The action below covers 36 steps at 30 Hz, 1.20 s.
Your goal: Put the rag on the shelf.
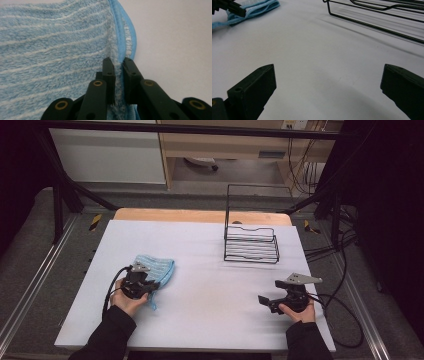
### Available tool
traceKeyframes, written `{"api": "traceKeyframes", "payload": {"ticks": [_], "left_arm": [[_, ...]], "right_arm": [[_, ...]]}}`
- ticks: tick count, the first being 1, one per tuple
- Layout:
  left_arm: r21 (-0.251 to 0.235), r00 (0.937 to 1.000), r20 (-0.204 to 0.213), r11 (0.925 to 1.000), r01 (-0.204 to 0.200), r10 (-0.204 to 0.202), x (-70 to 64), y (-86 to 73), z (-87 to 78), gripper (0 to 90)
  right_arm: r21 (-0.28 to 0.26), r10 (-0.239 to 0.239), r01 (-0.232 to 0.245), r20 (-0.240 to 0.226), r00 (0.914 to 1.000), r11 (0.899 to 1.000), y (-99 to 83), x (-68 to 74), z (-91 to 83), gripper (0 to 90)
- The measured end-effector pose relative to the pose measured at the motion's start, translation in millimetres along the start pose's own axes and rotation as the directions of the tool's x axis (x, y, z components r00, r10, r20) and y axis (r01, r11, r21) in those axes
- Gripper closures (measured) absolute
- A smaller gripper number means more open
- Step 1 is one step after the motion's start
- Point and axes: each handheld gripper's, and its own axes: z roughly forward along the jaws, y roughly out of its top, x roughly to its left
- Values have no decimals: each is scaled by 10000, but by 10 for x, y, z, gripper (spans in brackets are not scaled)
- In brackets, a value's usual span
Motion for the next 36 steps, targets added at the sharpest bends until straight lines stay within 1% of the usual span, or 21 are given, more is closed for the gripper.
{"api": "traceKeyframes", "payload": {"ticks": [4,9,14,16,17,18,20,21,22,23,24,25,27,28,31,32,33,34,35,36], "left_arm": [[-112,9998,182,9999,19,-17,18,6,-60,820],[-235,9995,309,9997,12,-5,18,5,-116,822],[-283,9987,505,9996,-13,27,-17,0,-152,822],[-331,9977,679,9995,14,8,-69,-3,-165,822],[-331,9977,679,9995,14,8,-69,-3,-165,821],[-354,9972,746,9994,17,9,-110,-6,-159,821],[-273,9967,811,9996,-47,69,-146,-7,-151,821],[-273,9967,811,9996,-47,69,-146,-7,-151,822],[-255,9959,907,9997,0,23,-184,-8,-141,821],[-255,9959,907,9997,0,23,-184,-8,-141,821],[-242,9954,963,9997,12,12,-223,-10,-135,821],[-242,9954,963,9997,12,12,-223,-10,-135,821],[-229,9952,977,9997,-59,81,-262,-12,-131,821],[-213,9947,1015,9997,-124,145,-309,-12,-127,821],[-228,9942,1057,9996,-177,200,-392,-10,-116,820],[-219,9942,1052,9995,-208,230,-421,-8,-112,820],[-230,9946,983,9992,-324,345,-445,-5,-110,820],[-230,9946,983,9992,-324,345,-445,-5,-110,820],[-219,9936,1060,9991,-361,383,-502,0,-98,820],[-244,9934,1052,9988,-432,455,-528,3,-92,820]], "right_arm": [[13,0,0,-14,10000,10000,1,1,-1,7],[11,6,-6,-19,10000,10000,1,1,2,7],[11,-10,10,-39,10000,10000,1,1,3,8],[9,-27,27,-39,10000,10000,0,0,4,8],[27,-42,42,-45,10000,10000,1,0,4,8],[15,-44,44,-41,10000,10000,0,1,5,8],[12,-58,58,-42,10000,10000,0,0,6,8],[9,-57,58,-42,10000,10000,-1,0,6,8],[19,-55,55,-40,10000,10000,-1,0,6,8],[20,-55,55,-38,10000,10000,-1,1,7,8],[19,-57,57,-39,10000,10000,-1,1,7,8],[19,-57,57,-39,10000,10000,-1,1,7,8],[26,-76,76,-32,10000,10000,-1,0,9,8],[26,-93,93,-32,10000,10000,-1,-1,9,8],[11,-66,66,-36,10000,10000,-1,0,9,8],[20,-79,79,-37,10000,10000,-1,0,9,8],[35,-61,61,-45,10000,10000,-3,3,11,8],[51,-64,64,-53,10000,10000,-3,4,12,8],[54,-81,82,-50,10000,10000,-3,3,13,8],[52,-58,59,-49,10000,10000,-4,4,14,8]]}}
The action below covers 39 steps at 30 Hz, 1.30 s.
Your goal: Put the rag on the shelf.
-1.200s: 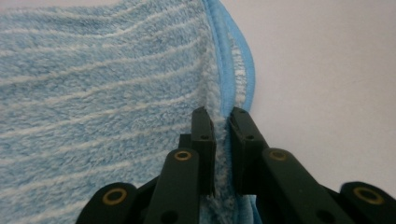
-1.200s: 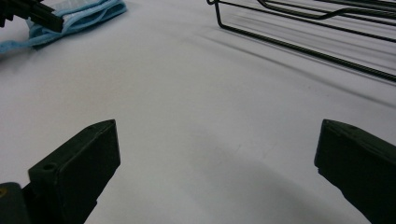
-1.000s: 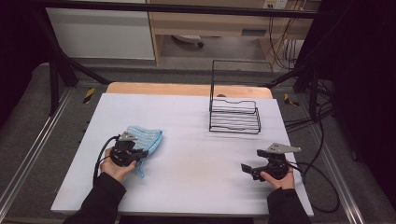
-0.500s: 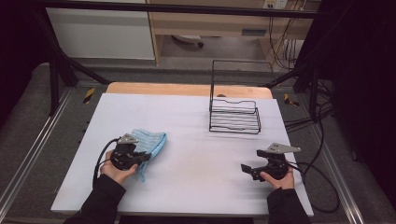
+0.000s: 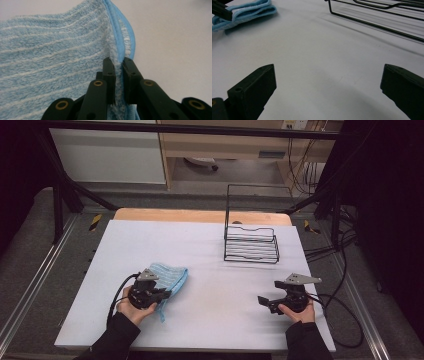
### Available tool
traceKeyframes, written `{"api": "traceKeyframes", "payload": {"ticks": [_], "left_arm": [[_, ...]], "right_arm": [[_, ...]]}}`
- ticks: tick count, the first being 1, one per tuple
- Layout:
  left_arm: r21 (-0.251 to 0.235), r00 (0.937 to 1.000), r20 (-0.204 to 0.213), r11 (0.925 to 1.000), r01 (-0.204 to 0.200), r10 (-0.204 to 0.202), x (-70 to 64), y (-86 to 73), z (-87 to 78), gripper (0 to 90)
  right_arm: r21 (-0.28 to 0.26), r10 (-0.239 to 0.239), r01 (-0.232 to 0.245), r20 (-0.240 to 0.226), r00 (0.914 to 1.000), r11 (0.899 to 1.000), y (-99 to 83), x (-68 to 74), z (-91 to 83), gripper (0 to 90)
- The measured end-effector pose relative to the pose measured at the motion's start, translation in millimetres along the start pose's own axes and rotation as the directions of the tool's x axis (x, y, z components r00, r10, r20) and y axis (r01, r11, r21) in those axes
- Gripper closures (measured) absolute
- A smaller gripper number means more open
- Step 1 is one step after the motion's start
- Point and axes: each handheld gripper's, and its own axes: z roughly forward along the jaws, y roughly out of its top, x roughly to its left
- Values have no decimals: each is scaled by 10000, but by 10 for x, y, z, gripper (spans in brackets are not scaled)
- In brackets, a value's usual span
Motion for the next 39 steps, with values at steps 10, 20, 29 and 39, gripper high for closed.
{"api": "traceKeyframes", "payload": {"ticks": [10,20,29,39], "left_arm": [[181,9991,217,9992,-355,351,-298,38,110,817],[293,9970,490,9977,-616,602,-542,83,226,815],[432,9942,688,9954,-853,822,-754,123,386,809],[456,9894,850,9914,-1223,1181,-788,88,476,731]], "right_arm": [[-23,11,-11,17,10000,10000,1,0,-4,9],[-15,7,-7,22,10000,10000,1,0,-3,9],[-19,11,-11,23,10000,10000,0,2,-2,9],[75,-37,37,27,10000,10000,-2,4,12,10]]}}
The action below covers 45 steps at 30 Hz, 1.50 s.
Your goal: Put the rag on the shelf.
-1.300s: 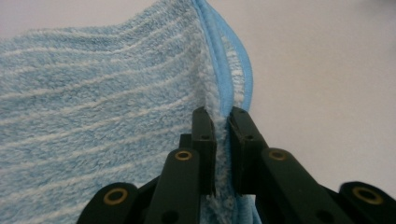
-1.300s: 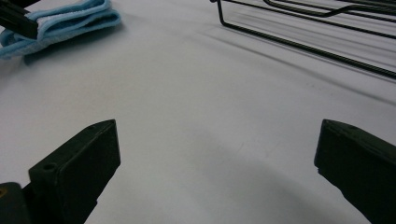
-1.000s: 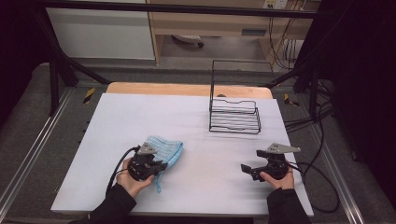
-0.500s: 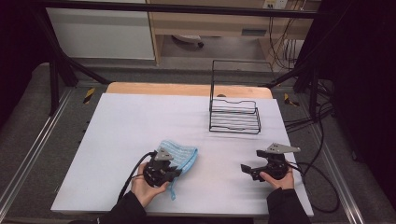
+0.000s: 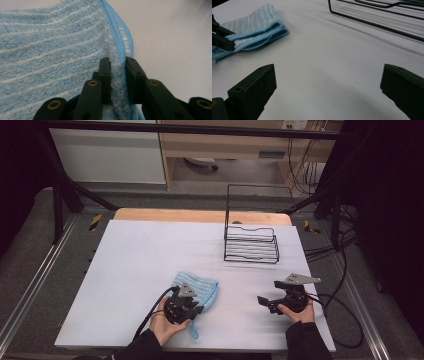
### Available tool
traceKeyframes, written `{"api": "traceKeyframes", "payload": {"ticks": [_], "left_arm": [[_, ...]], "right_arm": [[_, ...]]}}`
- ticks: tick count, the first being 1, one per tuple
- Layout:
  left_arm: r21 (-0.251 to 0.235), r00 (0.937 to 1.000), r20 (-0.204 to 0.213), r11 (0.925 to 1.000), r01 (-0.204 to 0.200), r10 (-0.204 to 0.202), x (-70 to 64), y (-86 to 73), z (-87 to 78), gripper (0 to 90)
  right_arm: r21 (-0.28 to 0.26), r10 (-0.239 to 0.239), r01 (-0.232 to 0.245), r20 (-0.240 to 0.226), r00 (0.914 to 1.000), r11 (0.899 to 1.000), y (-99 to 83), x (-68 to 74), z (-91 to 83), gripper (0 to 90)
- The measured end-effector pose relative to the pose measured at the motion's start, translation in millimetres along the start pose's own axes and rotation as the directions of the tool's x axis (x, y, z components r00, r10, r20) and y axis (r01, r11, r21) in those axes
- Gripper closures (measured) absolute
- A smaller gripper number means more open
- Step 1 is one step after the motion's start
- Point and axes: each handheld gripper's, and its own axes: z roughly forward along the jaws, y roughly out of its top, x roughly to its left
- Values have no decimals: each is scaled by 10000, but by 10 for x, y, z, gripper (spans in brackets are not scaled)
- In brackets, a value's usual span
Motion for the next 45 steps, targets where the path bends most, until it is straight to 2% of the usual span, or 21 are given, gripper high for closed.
{"api": "traceKeyframes", "payload": {"ticks": [2,6,7,9,12,14,16,19,21,24,25,28,30,37,38,40,43,45], "left_arm": [[-100,9999,131,9999,-41,43,15,5,-37,677],[-256,9998,82,9995,-169,172,68,20,-148,544],[-419,9998,-93,9989,-196,192,128,18,-248,521],[-492,9996,-208,9986,-198,187,219,10,-345,469],[-546,9990,-452,9985,-48,23,388,-7,-456,403],[-660,9983,-571,9977,-129,91,473,-16,-510,363],[-731,9979,-607,9970,-251,206,512,-21,-565,307],[-999,9988,-495,9949,-110,61,556,-44,-652,276],[-1058,9983,-568,9944,30,-90,601,-78,-695,264],[-877,9975,-639,9958,260,-316,669,-133,-713,269],[-607,9964,-681,9970,472,-513,749,-205,-720,280],[-365,9941,-641,9957,850,-872,834,-318,-725,361],[-183,9936,-622,9955,935,-944,863,-371,-724,433],[216,9944,-388,9949,988,-979,900,-477,-654,609],[216,9944,-388,9949,988,-979,900,-477,-654,626],[413,9953,-248,9947,942,-932,887,-505,-619,653],[424,9951,-166,9943,980,-974,867,-530,-593,681],[463,9953,-157,9943,965,-959,856,-547,-581,698]], "right_arm": [[-20,-13,13,24,10000,10000,-1,-1,-2,10],[-82,54,-53,11,10000,10000,3,3,-5,14],[-81,53,-53,8,10000,10000,5,9,-3,15],[-105,26,-26,-2,10000,9999,14,34,7,22],[-87,79,-79,-30,10000,9999,39,78,29,38],[-136,113,-114,-84,9999,9998,56,102,45,43],[-126,122,-124,-102,9999,9998,68,120,56,44],[-135,157,-159,-100,9998,9998,80,151,71,44],[-150,80,-81,-82,9999,9999,90,169,82,44],[-131,127,-128,-45,9999,9998,109,217,106,53],[-133,119,-120,-57,9999,9998,116,236,118,59],[-119,59,-60,-15,10000,9999,148,313,169,76],[-161,42,-42,32,10000,9999,173,376,223,91],[27,115,-115,100,9999,9999,297,696,505,118],[27,115,-115,100,9999,9999,297,696,505,118],[226,236,-237,42,9997,9995,333,847,665,123],[423,207,-201,-141,9997,9989,361,976,830,138],[512,191,-187,-83,9998,9985,370,1038,935,162]]}}
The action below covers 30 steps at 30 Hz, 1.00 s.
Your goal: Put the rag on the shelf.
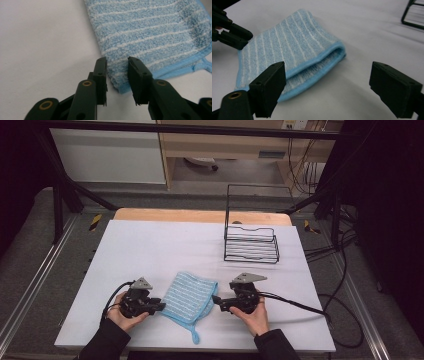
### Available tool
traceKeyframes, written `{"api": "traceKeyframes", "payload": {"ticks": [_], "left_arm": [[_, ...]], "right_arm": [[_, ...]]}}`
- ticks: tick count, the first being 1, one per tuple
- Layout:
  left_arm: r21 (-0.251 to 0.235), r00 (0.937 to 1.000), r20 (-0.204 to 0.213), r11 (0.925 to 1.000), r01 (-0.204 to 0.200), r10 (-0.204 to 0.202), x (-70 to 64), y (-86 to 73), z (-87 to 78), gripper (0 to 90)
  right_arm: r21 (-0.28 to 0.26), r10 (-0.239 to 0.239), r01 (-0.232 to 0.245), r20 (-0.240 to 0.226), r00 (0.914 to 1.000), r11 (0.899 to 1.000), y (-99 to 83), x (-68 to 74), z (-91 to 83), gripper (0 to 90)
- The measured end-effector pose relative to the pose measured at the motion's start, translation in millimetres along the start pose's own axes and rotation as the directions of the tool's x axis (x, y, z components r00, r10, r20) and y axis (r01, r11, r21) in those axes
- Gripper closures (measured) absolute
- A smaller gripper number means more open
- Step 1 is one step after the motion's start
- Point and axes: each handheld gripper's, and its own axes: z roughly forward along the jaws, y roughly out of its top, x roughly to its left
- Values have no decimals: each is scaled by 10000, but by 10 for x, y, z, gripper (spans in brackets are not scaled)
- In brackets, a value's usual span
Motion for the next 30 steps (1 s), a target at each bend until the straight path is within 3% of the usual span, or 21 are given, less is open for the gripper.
{"api": "traceKeyframes", "payload": {"ticks": [6,9,13,18,22,30], "left_arm": [[-42,10000,-38,10000,64,-64,-20,-26,19,728],[-15,10000,9,10000,94,-94,-26,-33,18,757],[-9,9997,34,9997,255,-255,-38,-39,21,801],[69,9997,-15,9997,244,-244,-66,-35,6,859],[40,9986,124,9986,519,-519,-77,-40,-5,875],[-138,9938,625,9955,935,-925,-173,-51,-11,881]], "right_arm": [[73,322,-323,236,9992,9995,7,36,245,251],[19,503,-503,225,9985,9987,7,13,322,353],[95,457,-460,252,9986,9989,15,14,355,470],[289,737,-745,261,9969,9968,1,29,403,587],[325,958,-956,-34,9954,9949,17,24,407,749],[509,780,-767,-254,9966,9958,112,-56,390,800]]}}
